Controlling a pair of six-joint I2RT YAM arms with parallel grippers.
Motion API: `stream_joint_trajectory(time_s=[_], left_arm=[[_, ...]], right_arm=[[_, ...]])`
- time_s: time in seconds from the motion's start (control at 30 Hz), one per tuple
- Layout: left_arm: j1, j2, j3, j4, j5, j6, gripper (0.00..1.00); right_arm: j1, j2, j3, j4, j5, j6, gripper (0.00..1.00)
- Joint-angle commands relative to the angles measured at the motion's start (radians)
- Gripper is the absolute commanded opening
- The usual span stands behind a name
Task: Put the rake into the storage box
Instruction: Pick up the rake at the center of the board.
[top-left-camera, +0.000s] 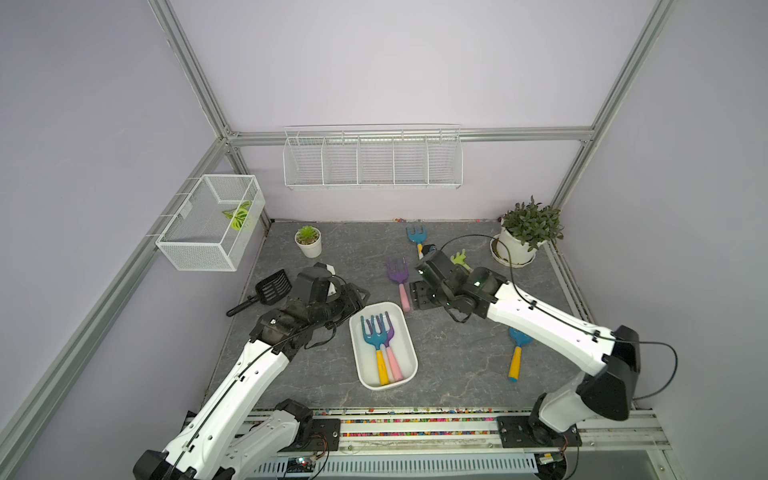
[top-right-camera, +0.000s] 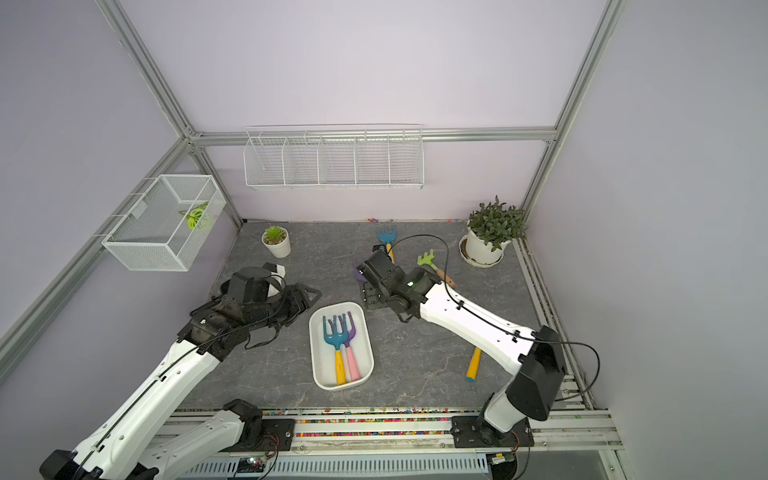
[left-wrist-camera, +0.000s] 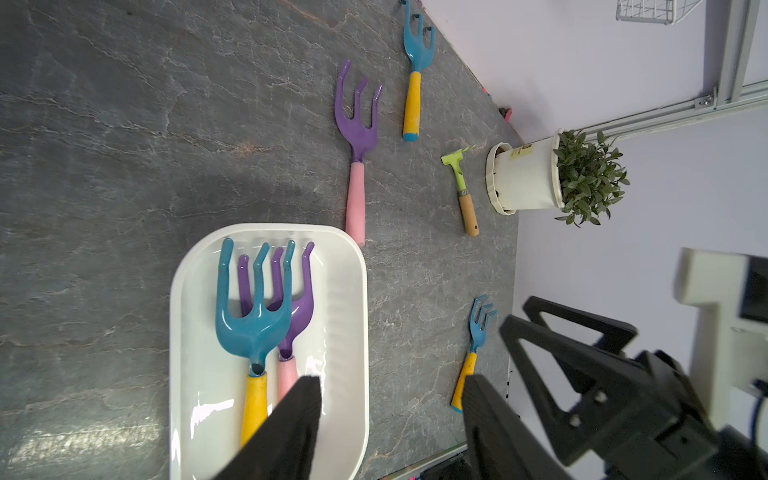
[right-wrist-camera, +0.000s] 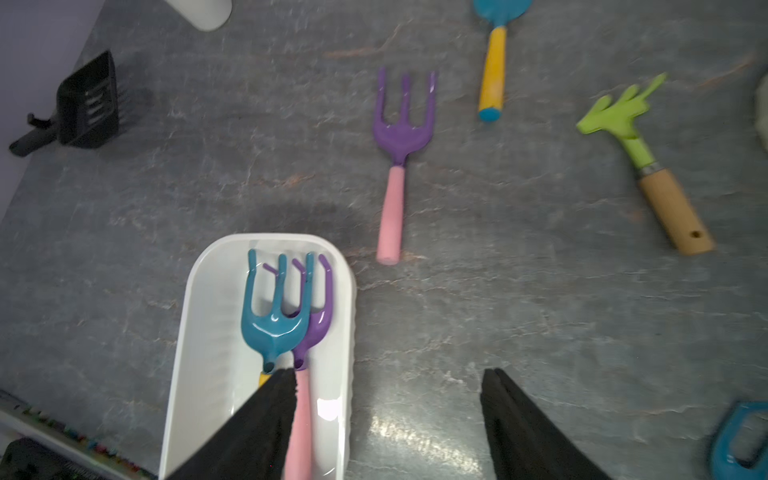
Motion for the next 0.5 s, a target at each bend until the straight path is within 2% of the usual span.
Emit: stream_joint_trajectory(time_s=[0.0, 0.13, 0.17, 0.2, 0.23, 0.27, 0.33, 0.47], left_arm=[[0.006, 0.032, 0.046, 0.026, 0.005, 0.036, 0.6], [0.007, 0.096, 0.097, 0.023, 0.011, 0.062, 0.6], [0.007, 0.111, 0.112, 0.024, 0.013, 0.071, 0.6], [0.007, 0.133, 0.129, 0.023, 0.015, 0.079, 0.6], [0.007, 0.154, 0.151, 0.021, 0.015, 0.089, 0.6], [0.006, 0.174, 0.169, 0.018, 0.015, 0.097, 0.6], [0.007, 0.218, 0.212, 0.013, 0.017, 0.122, 0.6], [0.007, 0.325, 0.294, -0.006, 0.027, 0.16, 0.58]], right_arm=[[-0.01, -0.093, -0.053, -0.049, 0.134, -0.055, 0.75], [-0.024, -0.228, -0.141, 0.014, 0.174, -0.114, 0.73], [-0.028, -0.265, -0.171, 0.032, 0.194, -0.097, 0.75], [-0.049, -0.307, -0.198, 0.04, 0.178, -0.076, 0.82], [-0.083, -0.345, -0.219, 0.037, 0.132, -0.06, 0.88], [-0.115, -0.371, -0.233, 0.031, 0.094, -0.049, 0.89], [-0.181, -0.413, -0.245, -0.009, 0.027, -0.037, 0.86], [-0.25, -0.474, -0.269, -0.054, -0.003, -0.044, 0.84]])
